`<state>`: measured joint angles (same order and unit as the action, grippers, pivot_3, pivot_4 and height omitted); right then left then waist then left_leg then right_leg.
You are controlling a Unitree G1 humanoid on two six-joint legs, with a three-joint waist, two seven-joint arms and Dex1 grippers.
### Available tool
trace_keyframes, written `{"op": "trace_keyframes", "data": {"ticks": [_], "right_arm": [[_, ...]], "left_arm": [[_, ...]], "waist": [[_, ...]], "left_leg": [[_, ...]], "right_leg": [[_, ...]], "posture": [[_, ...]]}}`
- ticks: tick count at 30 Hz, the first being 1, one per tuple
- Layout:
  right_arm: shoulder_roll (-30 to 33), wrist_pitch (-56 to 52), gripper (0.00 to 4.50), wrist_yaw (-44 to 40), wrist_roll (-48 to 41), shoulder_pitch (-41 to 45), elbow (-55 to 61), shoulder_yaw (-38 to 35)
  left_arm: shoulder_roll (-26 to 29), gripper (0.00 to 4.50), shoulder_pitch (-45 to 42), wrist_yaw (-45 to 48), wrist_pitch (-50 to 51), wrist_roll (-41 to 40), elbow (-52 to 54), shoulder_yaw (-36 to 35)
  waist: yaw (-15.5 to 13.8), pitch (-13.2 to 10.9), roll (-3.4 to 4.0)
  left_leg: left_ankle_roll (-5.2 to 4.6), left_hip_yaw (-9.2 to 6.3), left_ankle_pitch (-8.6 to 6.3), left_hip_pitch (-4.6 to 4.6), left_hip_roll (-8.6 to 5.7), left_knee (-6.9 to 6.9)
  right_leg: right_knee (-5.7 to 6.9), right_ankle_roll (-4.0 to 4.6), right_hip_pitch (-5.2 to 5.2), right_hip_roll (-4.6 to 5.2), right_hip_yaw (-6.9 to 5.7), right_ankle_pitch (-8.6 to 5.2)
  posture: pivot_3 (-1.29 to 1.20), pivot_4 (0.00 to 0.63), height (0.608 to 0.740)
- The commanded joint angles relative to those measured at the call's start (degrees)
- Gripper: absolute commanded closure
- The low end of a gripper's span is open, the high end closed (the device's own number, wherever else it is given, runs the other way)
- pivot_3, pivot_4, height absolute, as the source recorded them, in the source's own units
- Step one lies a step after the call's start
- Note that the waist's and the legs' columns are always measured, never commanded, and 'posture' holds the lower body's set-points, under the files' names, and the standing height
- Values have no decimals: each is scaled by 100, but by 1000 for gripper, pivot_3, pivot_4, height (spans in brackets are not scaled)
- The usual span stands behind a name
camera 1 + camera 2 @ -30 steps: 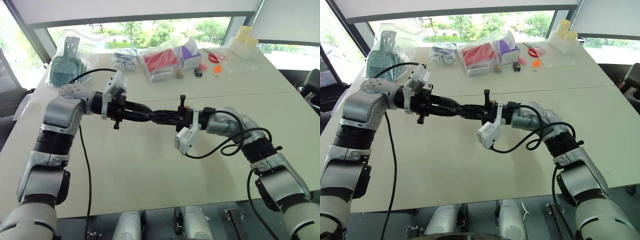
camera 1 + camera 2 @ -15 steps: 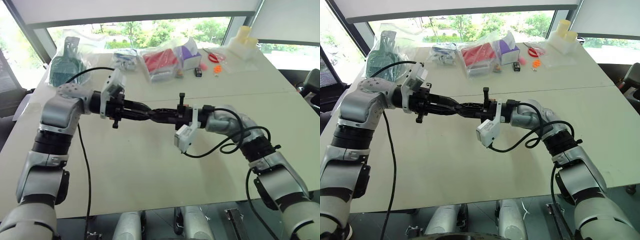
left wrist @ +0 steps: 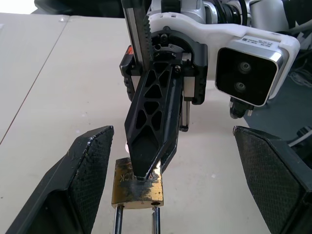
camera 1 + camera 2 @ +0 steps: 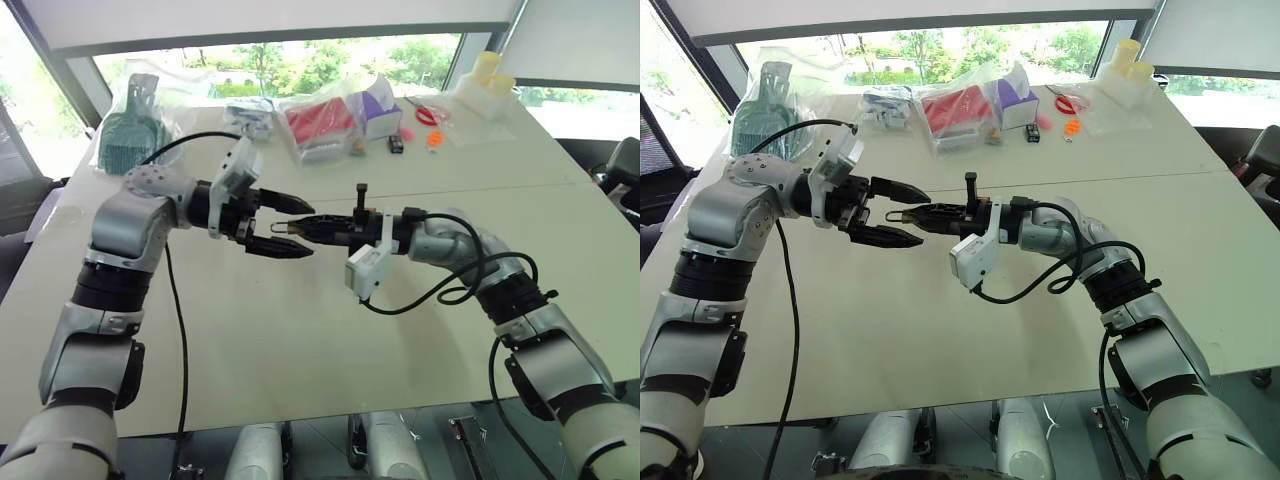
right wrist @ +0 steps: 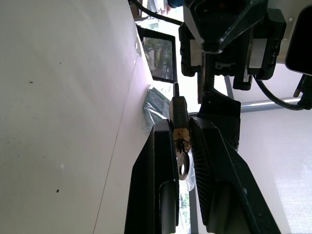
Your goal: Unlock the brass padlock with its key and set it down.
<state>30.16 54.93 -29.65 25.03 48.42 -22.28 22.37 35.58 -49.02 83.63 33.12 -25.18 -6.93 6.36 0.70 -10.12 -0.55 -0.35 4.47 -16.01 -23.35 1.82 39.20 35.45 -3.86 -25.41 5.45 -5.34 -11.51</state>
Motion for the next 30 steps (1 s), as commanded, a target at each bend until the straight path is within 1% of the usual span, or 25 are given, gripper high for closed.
{"op": "trace_keyframes", "data": {"ticks": [1, 5, 6, 7, 8, 11, 12, 14, 15, 18, 21, 30], "right_arm": [[-28, -12, 4500, 4, -104, 24, 219, -46], [-1, -36, 4500, 10, -91, -5, 232, -69], [11, -46, 4500, 10, -90, -15, 236, -77], [16, -65, 4500, 8, -96, -23, 242, -83], [20, -77, 4500, 10, -96, -28, 247, -86], [33, -93, 4500, 6, -108, -44, 270, -92], [39, -96, 4500, 4, -112, -49, 276, -95], [38, -111, 4500, 1, -115, -54, 287, -94], [31, -120, 4500, 0, -115, -52, 289, -91], [21, -137, 4500, -5, -120, -45, 297, -88], [7, -135, 4500, -4, -118, -23, 274, -79], [12, -157, 4500, -61, -164, -45, 321, -79]], "left_arm": [[152, 446, 66, -154, -109, -29, 108, -204], [289, 446, 167, -376, -221, 53, 13, -301], [319, 828, 204, -481, -266, 84, -4, -340], [351, 973, 242, -524, -287, 80, 11, -363], [385, 1298, 296, -553, -286, 53, 70, -390], [418, 2679, 417, -690, -198, -49, 277, -470], [418, 3242, 446, -740, -167, -76, 337, -496], [431, 4173, 509, -813, -102, -146, 455, -533], [434, 4470, 544, -851, -66, -188, 518, -550], [441, 4470, 638, -934, 66, -313, 712, -584], [542, 4470, 808, -925, 44, -247, 855, -481], [743, 4470, 1049, -954, -51, -171, 877, -464]], "waist": [[3, 0, 0], [1, 0, 0], [1, 0, 0], [3, 0, 0], [3, 0, 0], [1, 0, 0], [-5, 0, 0], [-6, 0, 0], [-1, 0, 0], [1, 0, 0], [8, 0, 0], [-2, 0, 0]], "left_leg": [[0, 0, 0, 0, 0, 0], [0, 0, 0, 0, 0, 0], [0, 0, 0, 0, 0, 0], [0, 0, 0, 0, 0, 0], [0, 1, 0, 0, 0, 0], [0, 1, 0, 0, 0, 0], [0, 0, 0, 0, 0, 0], [0, 0, 0, 0, 0, 0], [0, 1, 0, 0, 0, 0], [1, 0, 0, 0, 0, 0], [2, 1, 1, 1, 0, 0], [2, 1, 1, 2, 0, 0]], "right_leg": [[0, 0, 0, 0, 0, 0], [0, 0, 0, 0, 1, 0], [1, 0, 0, 0, 1, 0], [0, 0, 0, 0, 1, 0], [0, 0, 0, 1, 1, 0], [0, 0, 0, 1, 1, 0], [0, 0, 0, 1, 1, 0], [0, 0, 0, 1, 1, 0], [0, 0, 0, 2, 2, 0], [1, 0, 0, 1, 2, 0], [0, 0, 0, 2, 2, 0], [1, 0, 0, 1, 3, 0]], "posture": [[0, 150, 740], [0, 150, 740], [0, 150, 740], [0, 150, 740], [0, 150, 740], [0, 150, 740], [0, 150, 740], [0, 150, 740], [0, 150, 740], [0, 150, 740], [0, 150, 740], [0, 150, 740]]}}
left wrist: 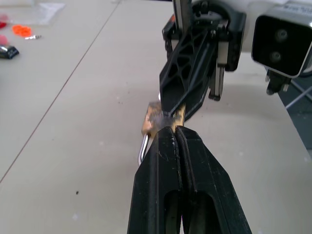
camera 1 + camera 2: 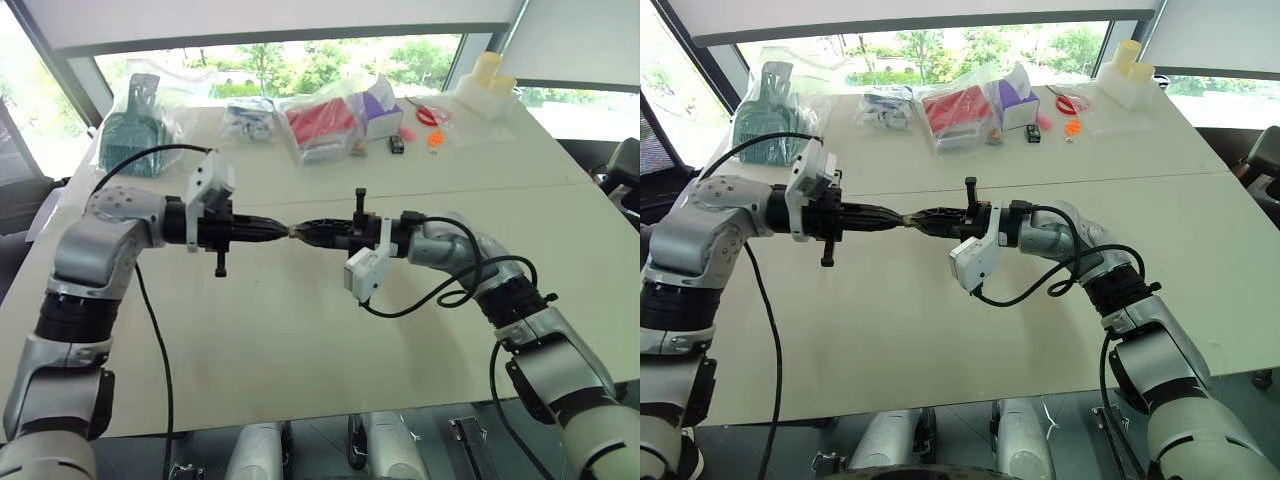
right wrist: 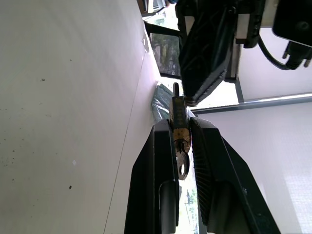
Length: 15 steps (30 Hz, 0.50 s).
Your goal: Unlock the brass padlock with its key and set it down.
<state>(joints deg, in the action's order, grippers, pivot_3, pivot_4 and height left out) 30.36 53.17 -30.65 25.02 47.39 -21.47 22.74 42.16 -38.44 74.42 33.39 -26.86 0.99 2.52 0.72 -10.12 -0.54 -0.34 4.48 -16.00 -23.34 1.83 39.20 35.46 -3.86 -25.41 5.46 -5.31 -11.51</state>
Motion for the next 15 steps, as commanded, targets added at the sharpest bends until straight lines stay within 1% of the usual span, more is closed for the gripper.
{"op": "trace_keyframes", "data": {"ticks": [1, 5, 15], "right_arm": [[-8, 16, 4500, 35, -170, 54, 247, -117], [-8, 15, 4500, 34, -171, 58, 245, -116], [-28, -21, 4500, 23, -208, 41, 332, -106]], "left_arm": [[97, 4470, 13, -35, -89, 1, 86, -82], [108, 4470, 53, -67, -108, 6, 71, -88], [-136, 4470, -20, -405, -567, 406, -474, 67]], "waist": [[-4, 0, 0], [-3, 0, 0], [0, 0, 0]], "left_leg": [[0, 0, 0, 0, 0, 0], [0, 1, 0, 0, 0, 0], [0, 2, 0, 0, -1, 0]], "right_leg": [[0, 0, 0, 0, 0, 0], [0, 0, 0, 0, 0, 0], [0, 0, 0, 0, 0, 0]], "posture": [[0, 150, 740], [0, 150, 740], [0, 150, 740]]}}
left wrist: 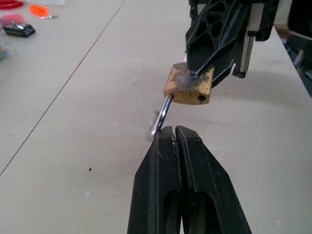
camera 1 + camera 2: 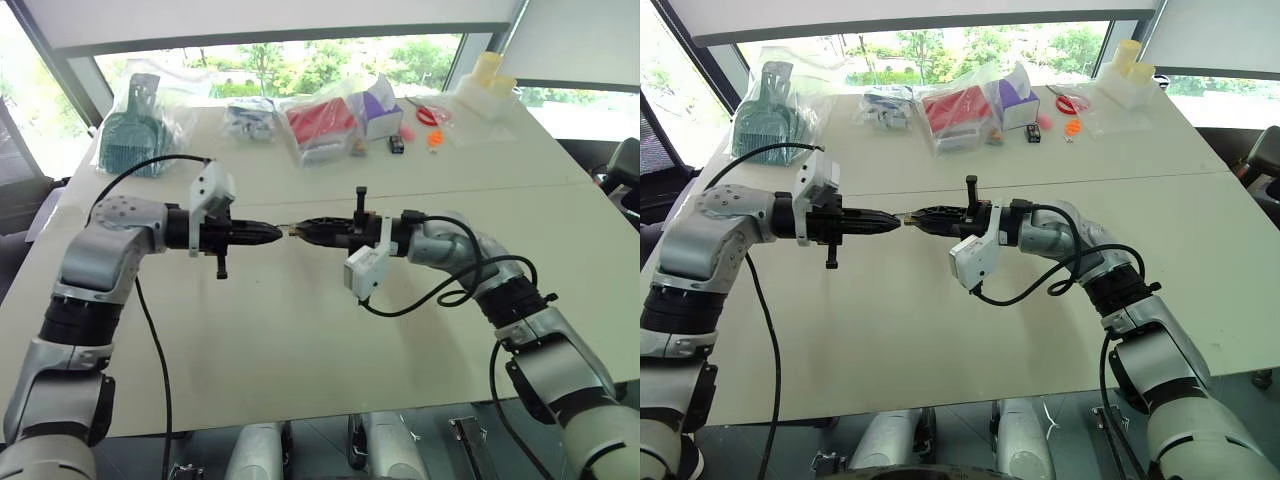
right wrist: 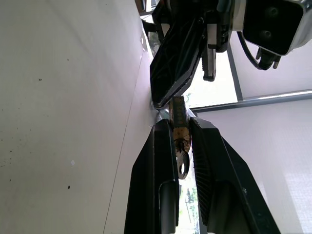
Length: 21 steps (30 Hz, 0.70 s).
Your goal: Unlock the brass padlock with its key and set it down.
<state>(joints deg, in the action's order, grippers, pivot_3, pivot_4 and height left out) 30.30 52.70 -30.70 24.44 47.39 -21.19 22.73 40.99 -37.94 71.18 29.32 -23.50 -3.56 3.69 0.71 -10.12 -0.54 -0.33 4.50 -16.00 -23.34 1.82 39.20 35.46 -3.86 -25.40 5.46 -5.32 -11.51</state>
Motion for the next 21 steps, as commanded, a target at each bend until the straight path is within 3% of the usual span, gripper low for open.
{"op": "trace_keyframes", "data": {"ticks": [1, 11, 21], "right_arm": [[-18, 18, 4500, 24, -155, 29, 325, -107], [13, -68, 4500, 66, -49, -104, 248, -87], [-133, -306, 4500, 802, 1183, 110, -1178, 251]], "left_arm": [[-31, 4470, -63, -90, -176, 78, -25, -52], [27, 4470, 159, -340, -114, -24, 157, -278], [-50, 4470, 1325, -1367, 349, -260, 1380, -801]], "waist": [[0, 0, 0], [4, 0, 0], [6, 0, 0]], "left_leg": [[0, 0, 0, 0, 0, 0], [0, 0, 0, 0, 1, -1], [4, -1, 2, 1, 1, -2]], "right_leg": [[0, 0, 0, 0, 0, 0], [0, 0, 0, 0, 0, 0], [0, 1, 0, 5, 2, 0]], "posture": [[0, 150, 740], [0, 150, 740], [0, 150, 740]]}}
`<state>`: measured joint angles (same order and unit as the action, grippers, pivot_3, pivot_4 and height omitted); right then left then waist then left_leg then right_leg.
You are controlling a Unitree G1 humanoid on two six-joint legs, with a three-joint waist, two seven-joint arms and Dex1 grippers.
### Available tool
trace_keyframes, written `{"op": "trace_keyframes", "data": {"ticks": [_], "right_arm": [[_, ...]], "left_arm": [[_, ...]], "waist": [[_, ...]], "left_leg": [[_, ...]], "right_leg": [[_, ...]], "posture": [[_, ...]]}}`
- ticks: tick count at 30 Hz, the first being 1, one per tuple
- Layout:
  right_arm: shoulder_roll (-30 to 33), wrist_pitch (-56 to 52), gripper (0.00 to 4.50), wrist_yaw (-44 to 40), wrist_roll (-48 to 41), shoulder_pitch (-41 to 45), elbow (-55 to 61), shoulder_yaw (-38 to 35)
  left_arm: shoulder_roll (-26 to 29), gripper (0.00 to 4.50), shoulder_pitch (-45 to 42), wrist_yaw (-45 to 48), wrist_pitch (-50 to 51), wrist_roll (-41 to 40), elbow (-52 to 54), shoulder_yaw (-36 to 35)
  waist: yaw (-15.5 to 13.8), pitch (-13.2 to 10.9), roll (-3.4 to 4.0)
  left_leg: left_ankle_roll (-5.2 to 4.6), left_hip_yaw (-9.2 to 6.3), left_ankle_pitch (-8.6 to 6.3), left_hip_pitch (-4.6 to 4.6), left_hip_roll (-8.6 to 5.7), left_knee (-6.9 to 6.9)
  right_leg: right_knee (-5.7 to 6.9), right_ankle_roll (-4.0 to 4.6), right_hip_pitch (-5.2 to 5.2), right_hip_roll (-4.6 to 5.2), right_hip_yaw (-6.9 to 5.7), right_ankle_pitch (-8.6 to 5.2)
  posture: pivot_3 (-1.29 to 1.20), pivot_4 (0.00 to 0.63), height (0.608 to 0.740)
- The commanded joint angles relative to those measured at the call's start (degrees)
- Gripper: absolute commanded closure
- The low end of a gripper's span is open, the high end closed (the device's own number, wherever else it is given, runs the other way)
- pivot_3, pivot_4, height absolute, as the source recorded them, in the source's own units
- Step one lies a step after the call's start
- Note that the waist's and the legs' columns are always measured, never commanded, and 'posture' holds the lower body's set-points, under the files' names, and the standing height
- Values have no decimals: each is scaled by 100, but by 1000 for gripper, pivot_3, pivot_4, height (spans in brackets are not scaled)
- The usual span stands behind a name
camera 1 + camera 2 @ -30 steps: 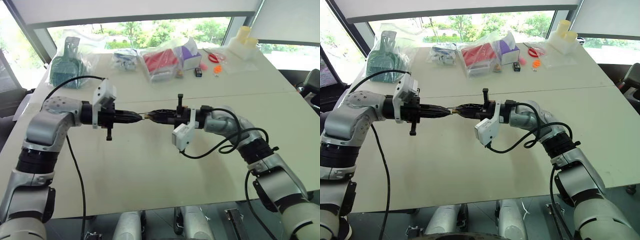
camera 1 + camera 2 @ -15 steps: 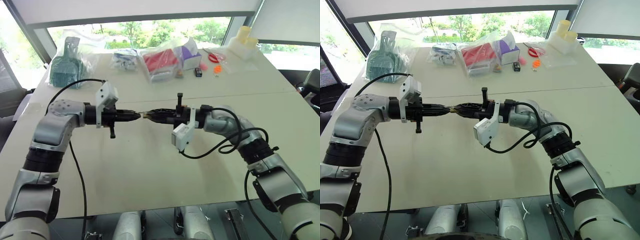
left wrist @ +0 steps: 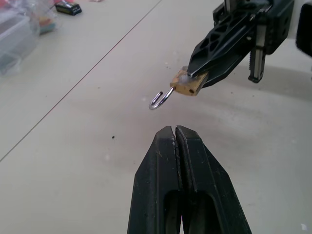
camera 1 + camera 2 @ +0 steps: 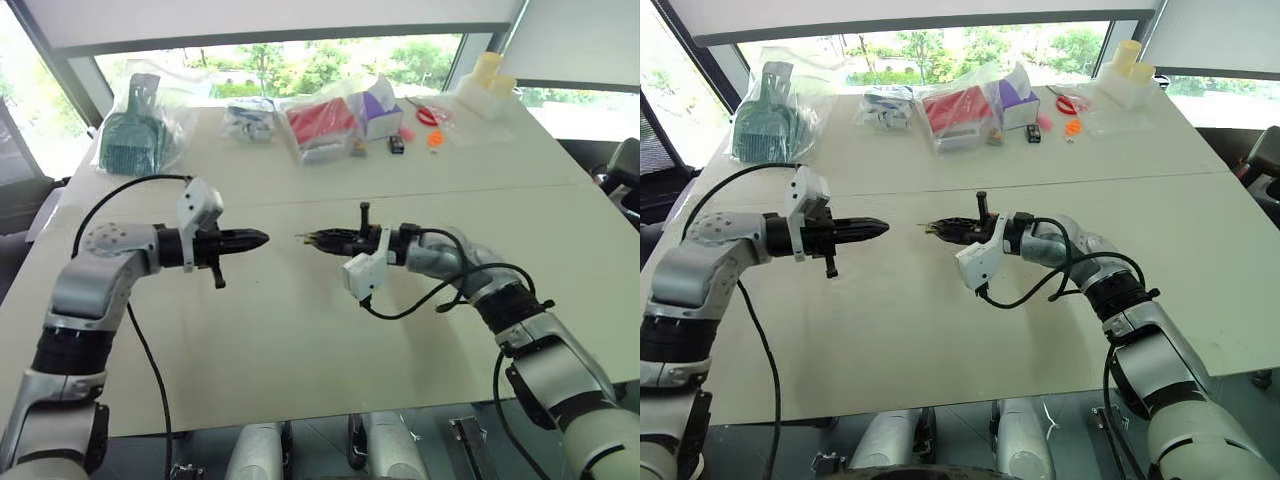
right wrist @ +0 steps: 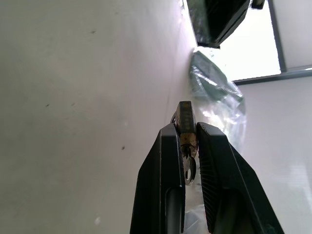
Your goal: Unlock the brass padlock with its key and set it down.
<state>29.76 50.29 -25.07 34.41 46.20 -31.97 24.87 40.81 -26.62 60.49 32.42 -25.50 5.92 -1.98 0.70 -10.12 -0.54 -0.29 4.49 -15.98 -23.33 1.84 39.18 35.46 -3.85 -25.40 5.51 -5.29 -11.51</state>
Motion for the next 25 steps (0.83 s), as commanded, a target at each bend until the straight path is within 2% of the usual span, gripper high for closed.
{"op": "trace_keyframes", "data": {"ticks": [1, 4, 6, 7, 8, 9, 13, 14, 17, 21, 25], "right_arm": [[-120, -139, 4500, 311, 307, 240, -214, 93], [-170, -173, 4500, 400, 497, 264, -415, 244], [-142, -108, 3541, 390, 528, 275, -459, 298], [-130, -83, 3210, 392, 534, 282, -475, 319], [-110, -76, 2586, 377, 535, 279, -487, 339], [-78, -86, 2196, 324, 533, 270, -509, 365], [85, -233, 315, -393, -46, 56, -254, 296], [139, -391, 72, -732, -373, -43, -80, 246], [381, -1235, 72, -1788, -1411, -367, 693, 27], [594, -3217, 72, -2967, -2643, -786, 1902, -382], [738, -6467, 72, -3670, -4070, -980, 3302, -983]], "left_arm": [[-95, 4470, 376, -462, 147, -158, 626, -311], [-205, 4470, 770, -807, 407, -348, 1131, -442], [-221, 4500, 867, -934, 474, -389, 1271, -466], [-220, 4500, 889, -980, 497, -409, 1308, -472], [-209, 4500, 914, -1008, 512, -420, 1341, -472], [-194, 4500, 933, -1022, 519, -426, 1360, -472], [-96, 4500, 1008, -999, 572, -489, 1468, -479], [-72, 4500, 1026, -994, 589, -514, 1500, -484], [3, 4500, 1061, -988, 584, -513, 1573, -467], [64, 4500, 1060, -1020, 583, -528, 1606, -464], [167, 4500, 1072, -983, 615, -544, 1649, -464]], "waist": [[12, 0, 0], [18, 0, 0], [3, 0, 0], [-7, 0, 0], [-9, 0, 0], [-3, 0, 0], [8, 0, 1], [4, 1, 0], [-21, 1, 0], [-12, 1, 0], [-13, 0, 1]], "left_leg": [[1, 1, 0, 1, 0, 0], [23, -1, 13, 1, 1, -1], [25, -2, 14, 1, 1, -2], [25, -3, 14, 1, 1, -2], [22, -4, 13, 1, 0, -1], [20, -4, 11, 2, 0, -1], [17, -4, 10, 3, 0, -2], [17, -4, 10, 6, 0, -4], [15, -10, 8, 6, 1, -3], [12, -13, 7, 8, 3, -3], [11, -17, 6, 8, 7, -3]], "right_leg": [[0, 0, 0, 0, 1, 0], [1, 0, -1, 0, 2, 0], [2, 0, -1, 0, 2, 0], [2, 0, 0, 0, 1, 0], [2, 1, 1, 0, 1, 0], [2, 2, 2, 1, 1, 0], [2, 2, 2, 0, 2, 1], [2, 2, 3, 1, 2, 1], [-1, 1, 10, 1, -4, 1], [0, 2, 10, 4, -2, 1], [5, 2, 8, 3, -3, 2]], "posture": [[0, 150, 740], [0, 150, 740], [0, 150, 740], [0, 150, 740], [0, 150, 740], [0, 150, 740], [0, 150, 740], [0, 150, 740], [0, 150, 740], [0, 150, 740], [0, 150, 740]]}}
